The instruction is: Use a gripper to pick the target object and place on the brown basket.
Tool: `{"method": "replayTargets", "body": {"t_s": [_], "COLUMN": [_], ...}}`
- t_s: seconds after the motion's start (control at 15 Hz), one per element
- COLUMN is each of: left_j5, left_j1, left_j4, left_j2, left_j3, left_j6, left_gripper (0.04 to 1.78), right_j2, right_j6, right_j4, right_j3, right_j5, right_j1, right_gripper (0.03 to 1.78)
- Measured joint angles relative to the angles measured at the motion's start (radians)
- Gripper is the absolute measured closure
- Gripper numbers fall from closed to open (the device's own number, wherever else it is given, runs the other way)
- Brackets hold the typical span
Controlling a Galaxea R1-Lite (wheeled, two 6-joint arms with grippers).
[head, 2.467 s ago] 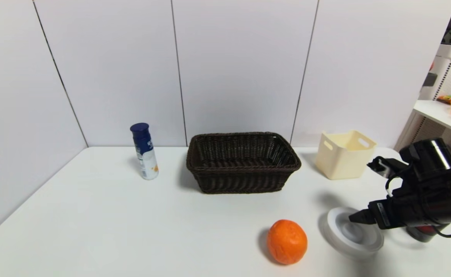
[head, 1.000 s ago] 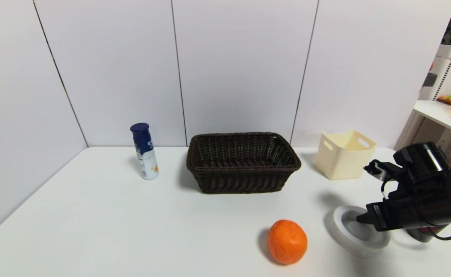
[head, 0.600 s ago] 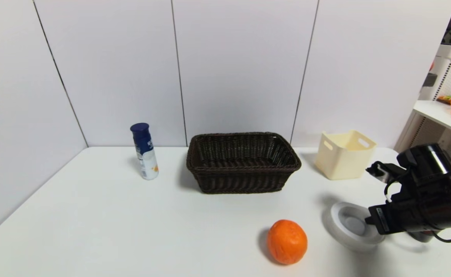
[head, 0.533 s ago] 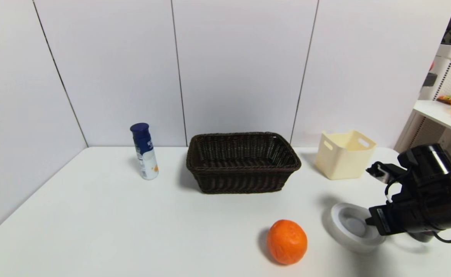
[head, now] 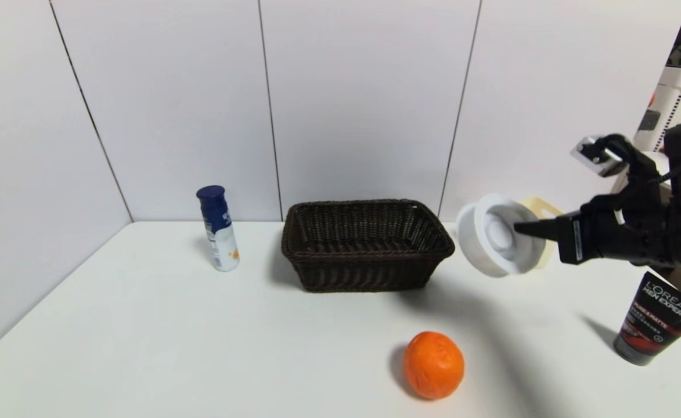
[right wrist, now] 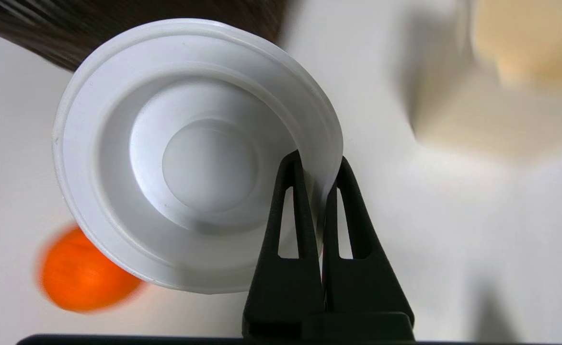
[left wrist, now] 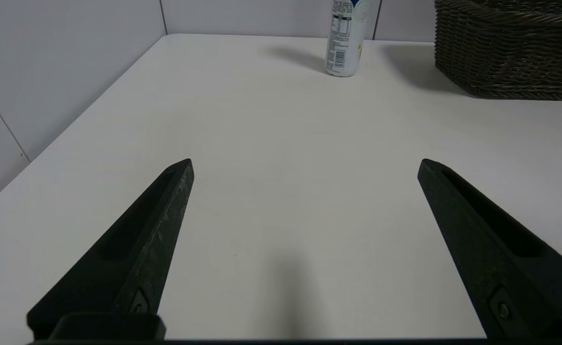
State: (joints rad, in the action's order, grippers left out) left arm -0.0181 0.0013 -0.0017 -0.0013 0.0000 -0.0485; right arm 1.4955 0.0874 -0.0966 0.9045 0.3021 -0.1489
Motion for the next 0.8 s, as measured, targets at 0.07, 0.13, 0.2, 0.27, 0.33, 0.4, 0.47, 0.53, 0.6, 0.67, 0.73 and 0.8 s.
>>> {"method": "replayTargets", "body": {"t_s": [0.07, 0.13, 0.2, 0.27, 0.33, 0.4, 0.47, 0.53, 0.6, 0.67, 0.73, 0.8], "left_j5": [0.0, 0.0, 0.0, 0.0, 0.0, 0.0, 0.0, 0.0, 0.0, 0.0, 0.0, 0.0], "left_j1": [0.0, 0.0, 0.0, 0.0, 0.0, 0.0, 0.0, 0.0, 0.0, 0.0, 0.0, 0.0], "left_j4": [0.0, 0.0, 0.0, 0.0, 0.0, 0.0, 0.0, 0.0, 0.0, 0.0, 0.0, 0.0], "left_j2": [0.0, 0.0, 0.0, 0.0, 0.0, 0.0, 0.0, 0.0, 0.0, 0.0, 0.0, 0.0], "left_j3": [0.0, 0.0, 0.0, 0.0, 0.0, 0.0, 0.0, 0.0, 0.0, 0.0, 0.0, 0.0], "left_j6": [0.0, 0.0, 0.0, 0.0, 0.0, 0.0, 0.0, 0.0, 0.0, 0.0, 0.0, 0.0], "left_gripper": [0.13, 0.13, 0.13, 0.13, 0.13, 0.13, 0.13, 0.13, 0.13, 0.13, 0.13, 0.13], "right_j2": [0.005, 0.021, 0.048, 0.089, 0.13, 0.181, 0.239, 0.307, 0.374, 0.446, 0.508, 0.564], "right_j6": [0.002, 0.004, 0.007, 0.008, 0.008, 0.008, 0.008, 0.009, 0.009, 0.008, 0.01, 0.015], "right_j4": [-0.062, -0.107, -0.141, -0.167, -0.177, -0.183, -0.187, -0.189, -0.188, -0.185, -0.184, -0.185], "right_j3": [0.028, 0.058, 0.099, 0.15, 0.197, 0.248, 0.307, 0.382, 0.46, 0.538, 0.594, 0.638], "right_j5": [0.049, 0.081, 0.096, 0.101, 0.104, 0.106, 0.109, 0.11, 0.111, 0.111, 0.111, 0.11], "right_j1": [-0.024, -0.047, -0.074, -0.101, -0.124, -0.144, -0.16, -0.175, -0.186, -0.198, -0.21, -0.22], "right_gripper": [1.73, 1.73, 1.73, 1.73, 1.73, 1.73, 1.73, 1.73, 1.73, 1.73, 1.73, 1.73]}}
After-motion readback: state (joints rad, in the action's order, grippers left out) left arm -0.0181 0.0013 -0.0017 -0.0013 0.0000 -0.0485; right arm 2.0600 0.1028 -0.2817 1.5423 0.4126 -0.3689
